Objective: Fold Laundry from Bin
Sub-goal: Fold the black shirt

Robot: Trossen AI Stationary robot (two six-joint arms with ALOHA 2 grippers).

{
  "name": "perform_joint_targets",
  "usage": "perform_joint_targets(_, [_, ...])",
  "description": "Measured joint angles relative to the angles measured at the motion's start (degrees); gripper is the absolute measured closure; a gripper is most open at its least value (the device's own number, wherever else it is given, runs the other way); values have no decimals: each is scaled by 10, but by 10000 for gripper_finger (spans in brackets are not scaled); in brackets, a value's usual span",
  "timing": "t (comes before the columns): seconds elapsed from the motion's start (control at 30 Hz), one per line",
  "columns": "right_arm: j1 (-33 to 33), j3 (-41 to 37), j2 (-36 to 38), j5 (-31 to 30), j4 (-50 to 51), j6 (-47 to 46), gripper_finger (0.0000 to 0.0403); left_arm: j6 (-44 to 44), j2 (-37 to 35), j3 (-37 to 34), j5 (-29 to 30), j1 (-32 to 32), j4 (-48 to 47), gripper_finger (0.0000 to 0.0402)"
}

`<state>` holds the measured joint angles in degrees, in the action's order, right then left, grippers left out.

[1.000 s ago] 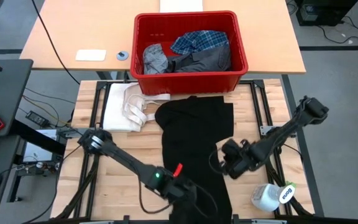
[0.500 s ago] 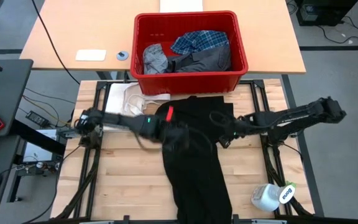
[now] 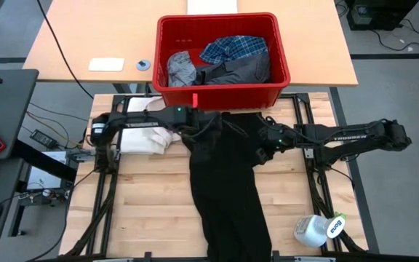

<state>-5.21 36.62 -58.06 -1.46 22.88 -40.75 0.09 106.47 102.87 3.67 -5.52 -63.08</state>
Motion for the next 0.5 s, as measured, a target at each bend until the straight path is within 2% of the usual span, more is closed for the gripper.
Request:
perform_joint_targets(0.23, [22, 0, 0, 0, -35, 0, 311, -65, -142, -266, 2, -8, 237, 258])
perform_joint_targets(0.37, [28, 0, 0, -5, -66, 0, 311, -108, -223, -388, 12, -43, 292, 258])
perform_joint_targets(0.5, [26, 0, -7, -6, -89, 10, 311, -148, -262, -487, 12, -92, 344, 258])
